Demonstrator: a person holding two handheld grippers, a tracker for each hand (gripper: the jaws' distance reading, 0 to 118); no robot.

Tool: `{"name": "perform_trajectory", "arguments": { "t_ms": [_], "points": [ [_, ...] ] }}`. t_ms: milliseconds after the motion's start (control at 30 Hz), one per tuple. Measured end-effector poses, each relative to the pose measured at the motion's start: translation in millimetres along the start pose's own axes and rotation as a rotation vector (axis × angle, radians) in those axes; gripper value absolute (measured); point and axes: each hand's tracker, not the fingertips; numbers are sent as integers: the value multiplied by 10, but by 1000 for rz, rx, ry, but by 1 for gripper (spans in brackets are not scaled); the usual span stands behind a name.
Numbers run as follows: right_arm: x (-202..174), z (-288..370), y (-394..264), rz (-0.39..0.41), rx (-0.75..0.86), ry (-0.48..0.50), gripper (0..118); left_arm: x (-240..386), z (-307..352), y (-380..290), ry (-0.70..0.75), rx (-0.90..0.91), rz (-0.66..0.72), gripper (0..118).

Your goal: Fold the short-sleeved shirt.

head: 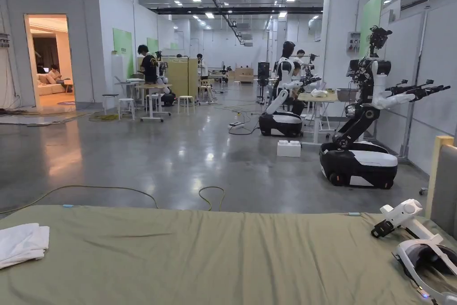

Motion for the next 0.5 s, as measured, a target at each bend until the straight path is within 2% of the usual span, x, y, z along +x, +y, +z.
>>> {"name": "perform_trajectory", "arguments": {
  "t_ms": [100,133,167,200,233,300,367,433,467,500],
  "points": [
    [-29,8,18,39,0,-12,0,-8,-10,41,4,4,-50,0],
    [-96,11,27,143,-4,-52,0,20,-37,67,19,-3,-137,0],
    [-190,10,13,309,-5,-72,0,76,-66,81,34,-8,-290,0],
    [-304,10,-56,540,12,-65,0,143,-93,68,49,-8,-481,0],
    [-396,6,-146,736,21,-67,0,226,-117,10,67,-5,-677,0],
    [-508,1,-383,1068,29,-36,0,385,-168,-207,88,-27,-1048,0],
    [-557,3,-655,1328,13,37,0,364,-183,-632,31,-75,-1371,0],
    [-506,26,-935,1566,10,104,0,363,-142,-966,-53,-104,-1639,0],
    [-487,34,-1042,1654,9,128,0,320,-103,-1100,-86,-100,-1715,0],
    [-457,39,-1114,1708,4,141,0,293,-93,-1195,-69,-88,-1748,0]
  ]
}}
